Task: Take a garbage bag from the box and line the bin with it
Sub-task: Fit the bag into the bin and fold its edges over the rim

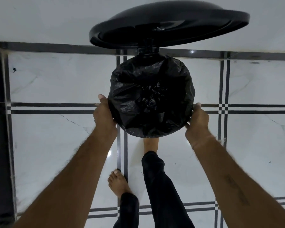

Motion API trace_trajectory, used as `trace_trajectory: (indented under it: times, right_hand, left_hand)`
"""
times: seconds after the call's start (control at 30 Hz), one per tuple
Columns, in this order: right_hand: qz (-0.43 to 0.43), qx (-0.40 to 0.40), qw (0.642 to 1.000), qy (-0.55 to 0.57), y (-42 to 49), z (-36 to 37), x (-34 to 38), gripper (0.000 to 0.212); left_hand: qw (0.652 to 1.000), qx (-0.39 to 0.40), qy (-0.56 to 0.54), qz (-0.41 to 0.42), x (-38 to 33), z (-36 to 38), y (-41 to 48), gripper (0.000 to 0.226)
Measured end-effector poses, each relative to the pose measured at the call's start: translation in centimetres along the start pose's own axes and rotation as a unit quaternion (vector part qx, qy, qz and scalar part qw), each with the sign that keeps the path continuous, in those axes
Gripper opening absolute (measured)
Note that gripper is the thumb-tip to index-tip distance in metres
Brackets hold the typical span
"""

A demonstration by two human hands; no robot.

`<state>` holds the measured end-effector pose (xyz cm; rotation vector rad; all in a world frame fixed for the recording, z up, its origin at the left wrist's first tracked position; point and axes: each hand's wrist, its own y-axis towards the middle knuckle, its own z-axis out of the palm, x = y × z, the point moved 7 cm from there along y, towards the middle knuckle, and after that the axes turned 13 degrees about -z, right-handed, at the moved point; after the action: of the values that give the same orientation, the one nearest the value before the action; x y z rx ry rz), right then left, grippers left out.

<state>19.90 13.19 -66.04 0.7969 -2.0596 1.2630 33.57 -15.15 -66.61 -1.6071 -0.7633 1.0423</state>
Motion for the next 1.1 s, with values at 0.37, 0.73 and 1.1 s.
trace_trajectory:
  times: [0.37, 0.73, 1.1]
  right_hand:
    - [-0.108, 0.465, 0.862, -0.169, -11.8, 17.0, -0.4, 0.060]
    - [-0.089, 0.482, 0.861, -0.137, -12.7, 15.8, 0.0, 0.062]
    - [-0.405, 0.067, 0.778, -0.475, -7.9, 3.8, 2.0, 0.053]
  left_hand:
    - [0.999, 0.017, 0.030, 0.032, 0.7, 0.1, -0.9, 0.035]
    - [0.999, 0.025, 0.032, 0.017, 0.5, 0.0, -1.4, 0.034]
    - [0.999, 0.031, 0.020, -0.014, 1.2, -0.4, -2.1, 0.031]
